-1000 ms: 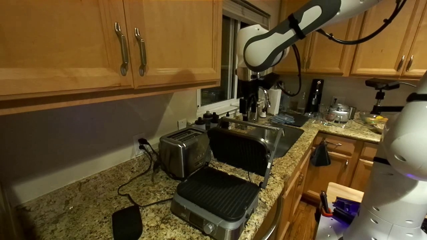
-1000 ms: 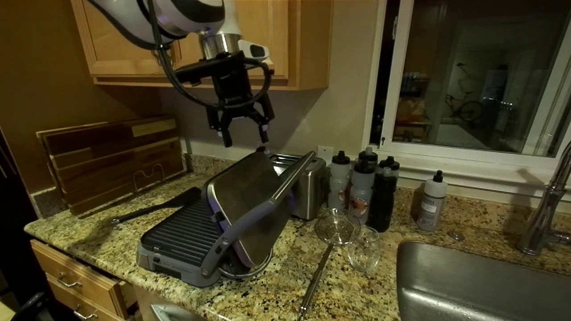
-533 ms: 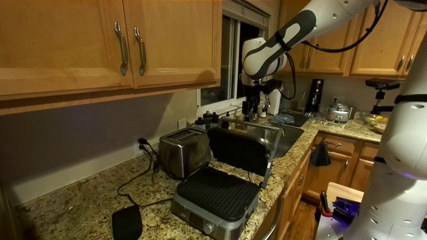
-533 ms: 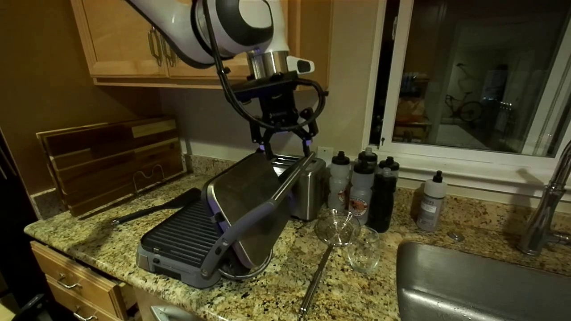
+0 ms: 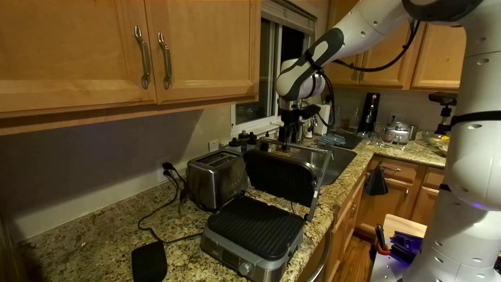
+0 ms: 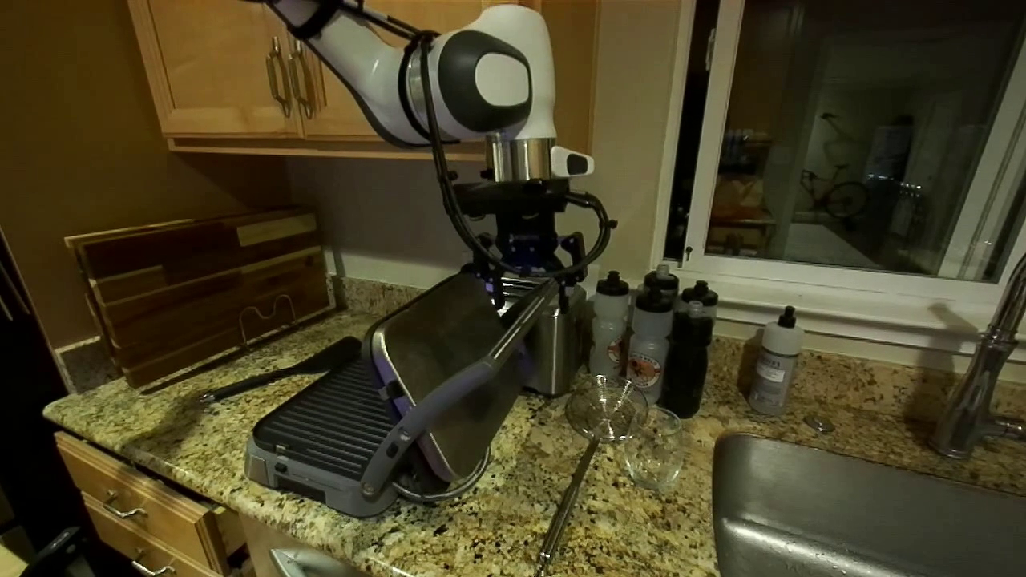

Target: Close the griddle

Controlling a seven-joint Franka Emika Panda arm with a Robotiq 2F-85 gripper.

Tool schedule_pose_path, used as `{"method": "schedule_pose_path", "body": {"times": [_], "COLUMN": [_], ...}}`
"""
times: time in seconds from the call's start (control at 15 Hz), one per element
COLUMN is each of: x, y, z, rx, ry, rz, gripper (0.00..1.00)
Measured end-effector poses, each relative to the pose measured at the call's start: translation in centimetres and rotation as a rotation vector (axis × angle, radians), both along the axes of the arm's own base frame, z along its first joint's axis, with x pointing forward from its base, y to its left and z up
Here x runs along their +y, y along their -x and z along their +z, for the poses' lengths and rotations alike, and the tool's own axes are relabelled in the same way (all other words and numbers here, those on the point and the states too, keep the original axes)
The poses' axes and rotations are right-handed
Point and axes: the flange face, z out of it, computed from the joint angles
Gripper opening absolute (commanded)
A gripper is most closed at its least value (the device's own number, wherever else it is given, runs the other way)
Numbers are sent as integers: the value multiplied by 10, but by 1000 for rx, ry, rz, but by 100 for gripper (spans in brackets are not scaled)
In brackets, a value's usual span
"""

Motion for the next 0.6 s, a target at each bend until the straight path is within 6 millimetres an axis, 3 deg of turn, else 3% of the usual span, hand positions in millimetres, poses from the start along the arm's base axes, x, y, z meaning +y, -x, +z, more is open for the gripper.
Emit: {"method": "schedule_pose_path", "body": {"times": [0.2, 0.27, 0.4, 0.6], "x": [-11, -14, -19, -20], "y": [4, 7, 11, 13], "z": [-11, -14, -19, -21], "rx": [20, 27, 35, 30], "ry": [-4, -6, -13, -35], "rz": [-11, -17, -30, -46], "gripper": [100, 75, 69, 47]}}
